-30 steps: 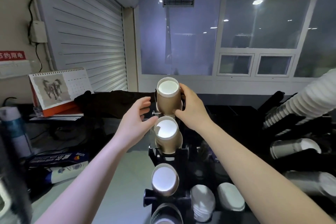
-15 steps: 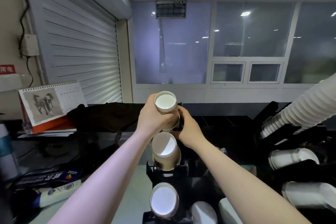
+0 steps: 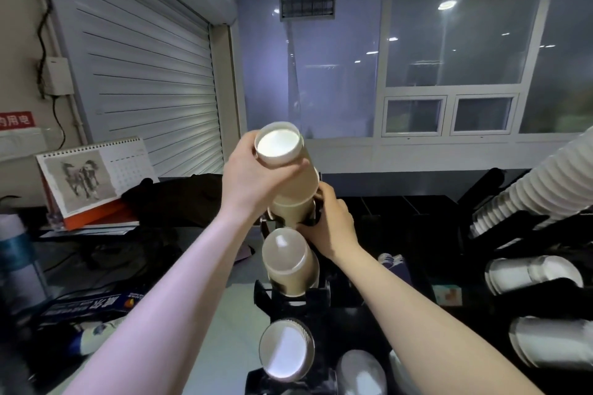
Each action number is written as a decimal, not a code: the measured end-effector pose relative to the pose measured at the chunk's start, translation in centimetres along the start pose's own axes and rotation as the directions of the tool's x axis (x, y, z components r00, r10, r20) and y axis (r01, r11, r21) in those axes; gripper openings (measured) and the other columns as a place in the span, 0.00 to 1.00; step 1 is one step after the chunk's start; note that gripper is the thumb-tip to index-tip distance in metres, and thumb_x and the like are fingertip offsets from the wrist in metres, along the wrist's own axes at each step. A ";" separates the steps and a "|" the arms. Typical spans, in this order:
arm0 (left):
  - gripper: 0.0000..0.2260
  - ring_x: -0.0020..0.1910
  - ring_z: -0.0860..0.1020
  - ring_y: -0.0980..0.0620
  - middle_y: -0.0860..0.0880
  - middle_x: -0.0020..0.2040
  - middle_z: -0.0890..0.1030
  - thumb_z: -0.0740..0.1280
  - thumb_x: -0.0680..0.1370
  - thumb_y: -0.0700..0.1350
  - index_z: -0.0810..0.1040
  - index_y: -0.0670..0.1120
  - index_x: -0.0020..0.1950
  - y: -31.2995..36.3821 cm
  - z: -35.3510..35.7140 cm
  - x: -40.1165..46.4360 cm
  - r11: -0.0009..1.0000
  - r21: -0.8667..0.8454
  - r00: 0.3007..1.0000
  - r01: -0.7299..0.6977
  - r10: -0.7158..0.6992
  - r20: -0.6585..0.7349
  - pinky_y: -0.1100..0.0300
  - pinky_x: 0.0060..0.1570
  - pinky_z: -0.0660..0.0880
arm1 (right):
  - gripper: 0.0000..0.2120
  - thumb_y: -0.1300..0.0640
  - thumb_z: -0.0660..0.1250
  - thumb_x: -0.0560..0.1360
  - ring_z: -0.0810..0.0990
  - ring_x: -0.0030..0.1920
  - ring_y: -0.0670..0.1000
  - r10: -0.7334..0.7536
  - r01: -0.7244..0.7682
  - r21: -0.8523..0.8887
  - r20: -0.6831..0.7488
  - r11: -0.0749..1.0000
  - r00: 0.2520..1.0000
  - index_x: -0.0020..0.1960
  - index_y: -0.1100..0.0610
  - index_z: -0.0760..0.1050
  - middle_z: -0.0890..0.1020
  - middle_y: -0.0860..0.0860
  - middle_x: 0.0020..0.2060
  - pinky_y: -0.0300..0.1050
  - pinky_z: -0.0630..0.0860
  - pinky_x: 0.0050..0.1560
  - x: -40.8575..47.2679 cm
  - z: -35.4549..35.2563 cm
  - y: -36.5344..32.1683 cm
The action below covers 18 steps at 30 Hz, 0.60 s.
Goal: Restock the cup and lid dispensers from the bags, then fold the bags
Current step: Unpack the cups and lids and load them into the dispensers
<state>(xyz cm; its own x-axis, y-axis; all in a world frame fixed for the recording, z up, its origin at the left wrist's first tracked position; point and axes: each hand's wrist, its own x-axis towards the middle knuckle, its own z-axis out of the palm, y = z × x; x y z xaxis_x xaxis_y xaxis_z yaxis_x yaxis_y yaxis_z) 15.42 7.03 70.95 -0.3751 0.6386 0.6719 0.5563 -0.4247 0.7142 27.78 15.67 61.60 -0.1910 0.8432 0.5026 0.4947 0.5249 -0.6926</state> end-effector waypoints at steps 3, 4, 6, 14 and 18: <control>0.26 0.49 0.77 0.64 0.60 0.50 0.80 0.76 0.59 0.55 0.76 0.55 0.56 1.5 -1.2 -0.1 0.999 -0.046 0.999 -0.014 0.015 0.038 0.67 0.46 0.73 | 0.39 0.41 0.76 0.60 0.73 0.57 0.58 0.014 -0.013 -0.021 0.022 1.000 1.000 0.64 0.35 0.58 0.75 0.49 0.52 0.56 0.72 0.59 -0.2 -0.3 -0.4; 0.26 0.49 0.77 0.64 0.61 0.50 0.80 0.76 0.59 0.54 0.76 0.55 0.56 1.7 -1.6 -0.6 0.998 -0.064 0.999 -0.014 0.016 0.040 0.67 0.46 0.73 | 0.39 0.40 0.76 0.61 0.73 0.57 0.58 0.018 -0.016 -0.037 0.043 0.999 0.999 0.65 0.36 0.59 0.75 0.50 0.52 0.56 0.72 0.59 -0.2 -0.5 -0.4; 0.24 0.49 0.78 0.65 0.63 0.48 0.80 0.77 0.60 0.52 0.76 0.58 0.54 1.8 -2.6 -1.9 0.993 -0.114 0.999 -0.020 0.024 0.034 0.69 0.45 0.73 | 0.39 0.39 0.75 0.62 0.72 0.59 0.58 0.012 -0.006 -0.054 0.103 0.998 0.995 0.67 0.37 0.60 0.75 0.52 0.54 0.56 0.72 0.61 -0.1 -1.0 -0.3; 0.26 0.52 0.78 0.61 0.62 0.52 0.80 0.75 0.58 0.52 0.75 0.67 0.54 1.9 -6.0 -6.9 0.983 -0.164 0.973 -0.083 0.115 0.201 0.68 0.45 0.75 | 0.29 0.55 0.71 0.71 0.70 0.68 0.49 -0.071 0.063 0.120 0.062 0.991 0.996 0.71 0.51 0.68 0.74 0.48 0.67 0.41 0.65 0.65 -1.9 -4.3 0.0; 0.29 0.55 0.76 0.61 0.64 0.53 0.77 0.75 0.59 0.50 0.70 0.63 0.58 -0.6 -5.2 -8.6 0.999 -0.035 0.942 -0.042 0.051 0.331 0.64 0.47 0.77 | 0.22 0.57 0.69 0.73 0.71 0.63 0.45 -0.079 0.072 0.086 0.083 0.994 0.993 0.66 0.50 0.73 0.76 0.47 0.64 0.30 0.64 0.56 -2.9 -5.5 0.0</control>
<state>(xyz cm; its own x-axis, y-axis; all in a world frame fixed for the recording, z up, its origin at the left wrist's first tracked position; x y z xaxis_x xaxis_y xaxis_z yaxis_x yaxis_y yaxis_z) 14.47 -1.51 65.77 -0.0792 0.7924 0.6049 0.5457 -0.4733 0.6915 33.04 12.60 62.97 -0.2991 0.8059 0.5109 0.4048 0.5920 -0.6969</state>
